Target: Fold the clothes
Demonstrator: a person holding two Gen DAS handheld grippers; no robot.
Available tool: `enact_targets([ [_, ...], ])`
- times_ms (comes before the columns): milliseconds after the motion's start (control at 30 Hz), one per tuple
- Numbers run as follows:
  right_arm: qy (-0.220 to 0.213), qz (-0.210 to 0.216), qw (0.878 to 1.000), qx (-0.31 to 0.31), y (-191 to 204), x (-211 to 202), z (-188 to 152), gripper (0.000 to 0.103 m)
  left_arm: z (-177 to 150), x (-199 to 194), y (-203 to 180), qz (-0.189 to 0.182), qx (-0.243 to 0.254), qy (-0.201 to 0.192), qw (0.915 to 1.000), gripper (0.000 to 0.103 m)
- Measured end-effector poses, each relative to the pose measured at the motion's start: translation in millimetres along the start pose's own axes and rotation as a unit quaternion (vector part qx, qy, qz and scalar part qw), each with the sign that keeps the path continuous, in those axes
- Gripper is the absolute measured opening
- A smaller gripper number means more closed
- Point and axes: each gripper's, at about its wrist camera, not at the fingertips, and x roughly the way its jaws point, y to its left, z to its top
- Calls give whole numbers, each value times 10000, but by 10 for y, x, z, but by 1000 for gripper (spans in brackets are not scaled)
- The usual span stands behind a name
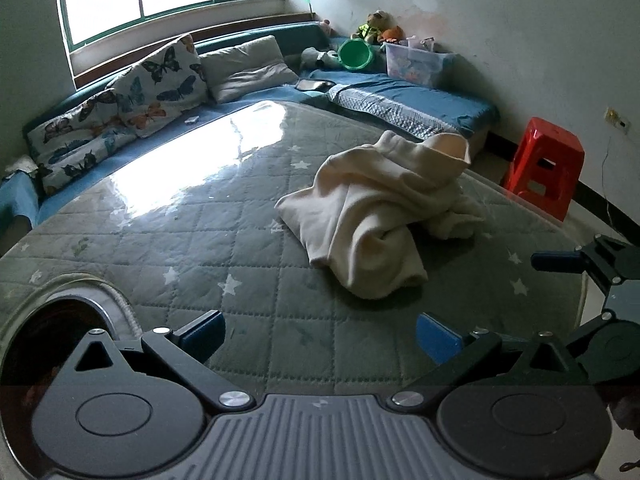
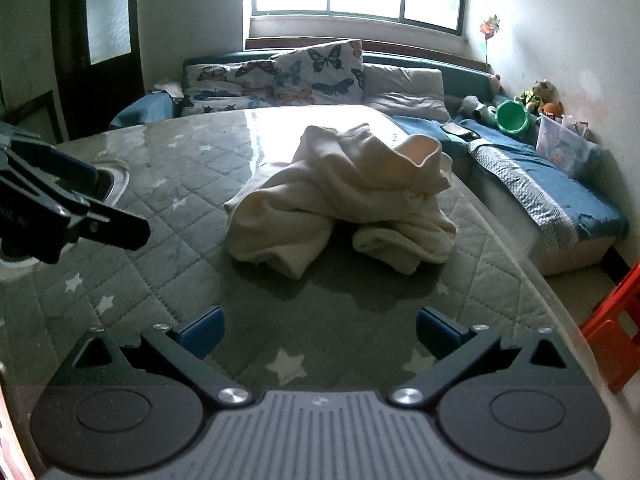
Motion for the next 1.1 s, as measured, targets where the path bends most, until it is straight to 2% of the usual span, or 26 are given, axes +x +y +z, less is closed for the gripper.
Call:
enact_targets([
  [367, 23, 21, 10000, 32, -126, 126, 134, 99, 220, 153, -19, -29, 47, 31, 10000, 103],
  [733, -49, 15, 10000, 70, -274, 195, 363, 90, 293, 308, 36, -16, 49, 115, 9999, 103],
  [867, -113, 66, 9999, 49, -302, 226, 501, 84, 321, 351, 82, 25, 11, 133, 9999, 103],
  [1100, -438, 120, 9990, -36, -343, 273, 863, 68, 335, 358, 174, 80, -83, 105, 9999, 103],
])
